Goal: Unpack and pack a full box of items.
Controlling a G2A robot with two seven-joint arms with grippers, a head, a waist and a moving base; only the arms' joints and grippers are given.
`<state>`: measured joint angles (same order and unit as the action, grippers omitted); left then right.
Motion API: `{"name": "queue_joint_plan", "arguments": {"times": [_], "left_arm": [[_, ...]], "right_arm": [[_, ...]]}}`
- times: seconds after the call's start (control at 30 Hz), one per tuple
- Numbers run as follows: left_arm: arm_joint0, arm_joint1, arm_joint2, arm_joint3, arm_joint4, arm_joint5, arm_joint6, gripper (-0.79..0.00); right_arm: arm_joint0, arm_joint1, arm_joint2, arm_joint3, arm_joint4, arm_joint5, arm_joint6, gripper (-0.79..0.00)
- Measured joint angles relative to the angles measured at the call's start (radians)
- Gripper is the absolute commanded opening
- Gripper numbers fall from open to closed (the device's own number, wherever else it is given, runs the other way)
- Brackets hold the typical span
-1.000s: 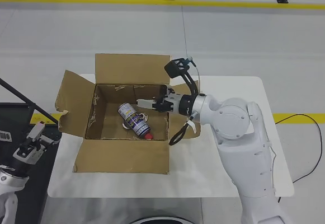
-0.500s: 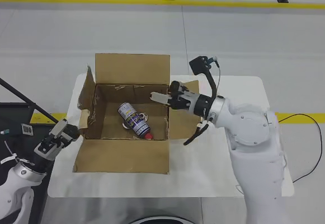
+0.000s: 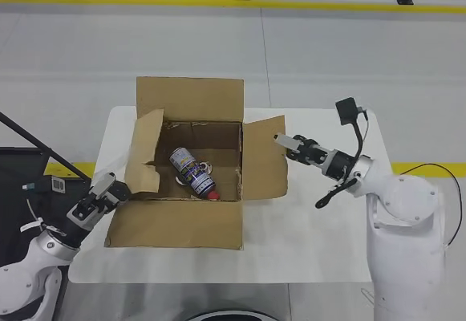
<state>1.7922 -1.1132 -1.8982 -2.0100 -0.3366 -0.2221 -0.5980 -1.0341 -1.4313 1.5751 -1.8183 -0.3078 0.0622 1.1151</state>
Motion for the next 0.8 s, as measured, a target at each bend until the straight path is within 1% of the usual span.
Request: {"name": "queue_joint_plan", "arguments": {"times": [0.1, 0.3, 0.63, 0.8], "left_arm": [[-0.012, 0.001, 0.009, 0.006, -0.002, 0.018, -0.008, 0.0], [-0.047, 0.004, 0.023, 0.025, -0.029, 0.074, -0.046, 0.0], [-0.083, 0.01, 0.029, 0.029, -0.004, 0.127, -0.068, 0.0], [-0.113, 0.014, 0.041, 0.044, -0.004, 0.175, -0.095, 0.0]], "right_arm": [[-0.017, 0.006, 0.012, 0.031, 0.029, 0.008, -0.008, 0.0], [-0.005, 0.019, -0.01, 0.116, 0.049, 0.044, 0.037, 0.0], [0.03, 0.025, -0.056, 0.186, 0.313, -0.109, 0.066, 0.0], [0.083, 0.023, -0.125, 0.246, 0.391, -0.168, 0.067, 0.0]]}}
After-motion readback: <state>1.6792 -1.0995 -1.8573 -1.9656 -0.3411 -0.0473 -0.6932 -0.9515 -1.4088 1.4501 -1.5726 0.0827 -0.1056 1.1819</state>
